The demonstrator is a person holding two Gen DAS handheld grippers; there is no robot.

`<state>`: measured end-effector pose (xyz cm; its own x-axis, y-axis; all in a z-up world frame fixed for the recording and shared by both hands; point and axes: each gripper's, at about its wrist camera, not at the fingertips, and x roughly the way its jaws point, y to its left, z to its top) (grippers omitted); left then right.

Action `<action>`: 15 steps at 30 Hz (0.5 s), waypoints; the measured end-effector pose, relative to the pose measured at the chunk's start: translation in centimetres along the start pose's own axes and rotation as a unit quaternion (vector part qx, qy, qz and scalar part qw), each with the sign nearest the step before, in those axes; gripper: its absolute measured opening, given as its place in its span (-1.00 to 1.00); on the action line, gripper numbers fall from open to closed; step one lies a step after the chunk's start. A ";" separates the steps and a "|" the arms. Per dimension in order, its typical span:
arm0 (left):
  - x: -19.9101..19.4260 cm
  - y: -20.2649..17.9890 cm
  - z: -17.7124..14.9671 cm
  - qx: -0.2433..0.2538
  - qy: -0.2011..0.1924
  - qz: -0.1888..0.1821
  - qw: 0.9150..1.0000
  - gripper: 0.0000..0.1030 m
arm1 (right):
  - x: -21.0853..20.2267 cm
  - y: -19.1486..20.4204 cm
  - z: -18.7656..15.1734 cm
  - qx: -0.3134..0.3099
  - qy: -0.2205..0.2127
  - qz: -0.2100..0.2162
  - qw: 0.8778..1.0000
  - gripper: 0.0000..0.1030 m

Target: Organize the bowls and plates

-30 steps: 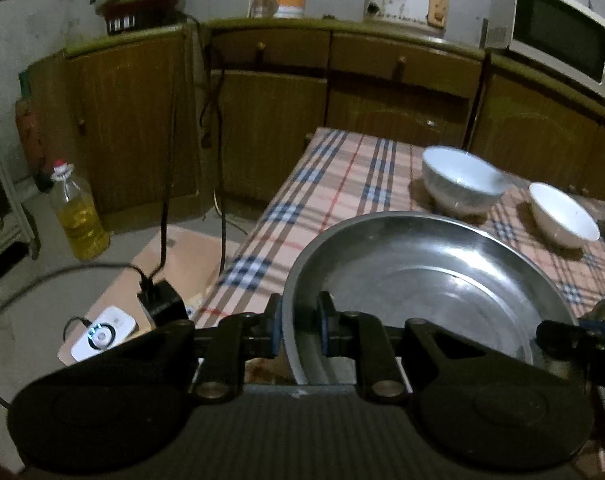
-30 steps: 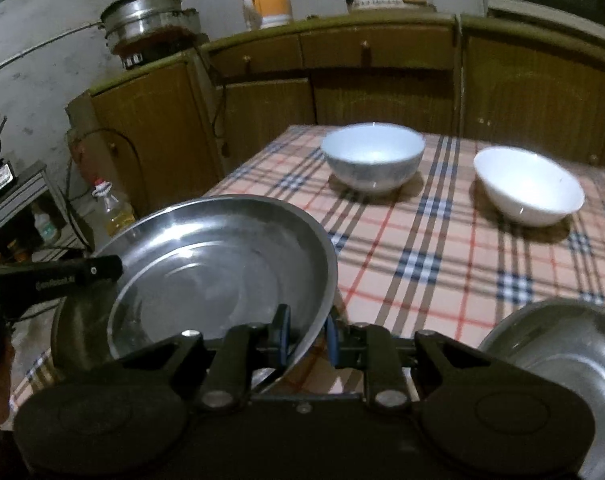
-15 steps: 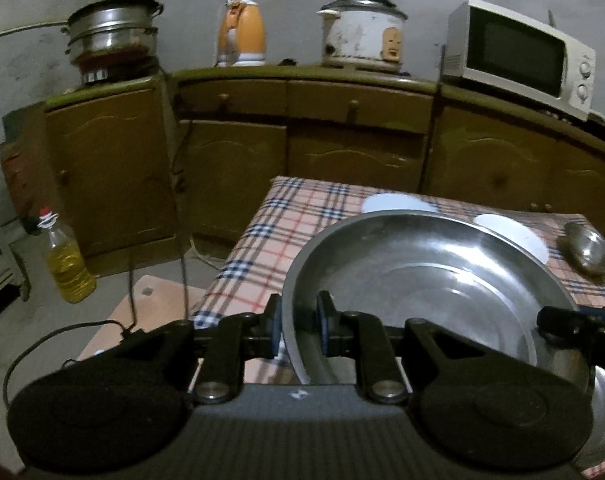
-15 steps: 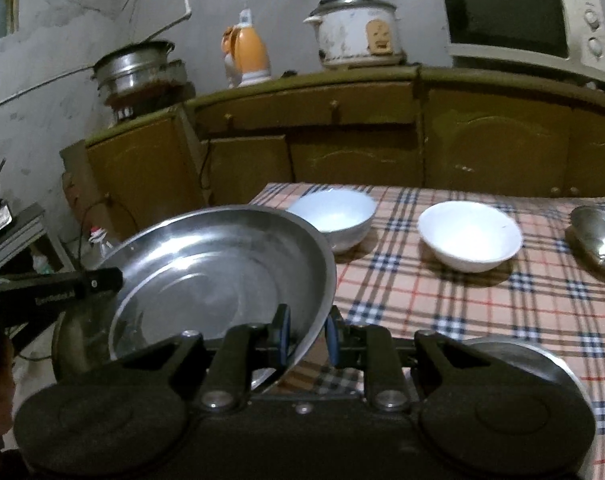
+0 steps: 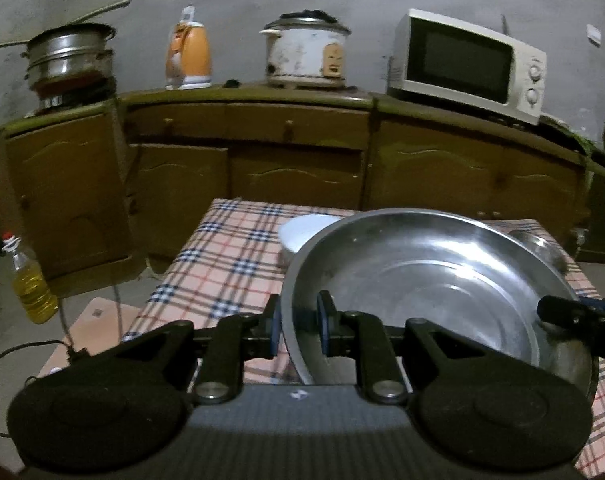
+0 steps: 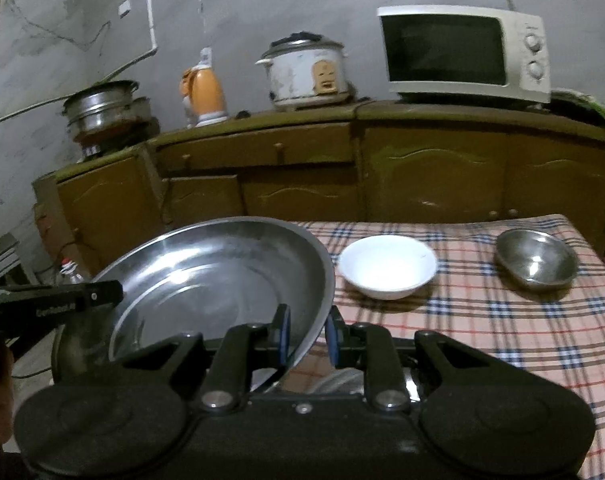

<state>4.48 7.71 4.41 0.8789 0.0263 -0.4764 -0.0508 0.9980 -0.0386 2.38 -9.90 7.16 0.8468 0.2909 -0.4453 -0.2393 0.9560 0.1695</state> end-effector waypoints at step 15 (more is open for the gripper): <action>-0.1 -5.9 -0.2 0.028 0.001 -0.047 0.998 -0.63 | -3.9 -6.2 -0.6 0.040 -0.023 -0.047 0.998 -0.52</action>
<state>4.63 1.85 4.55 0.8772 -0.0676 -0.4753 0.0586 0.9977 -0.0338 0.27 -16.91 7.30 0.8852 0.1960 -0.4219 -0.1202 0.9725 0.1994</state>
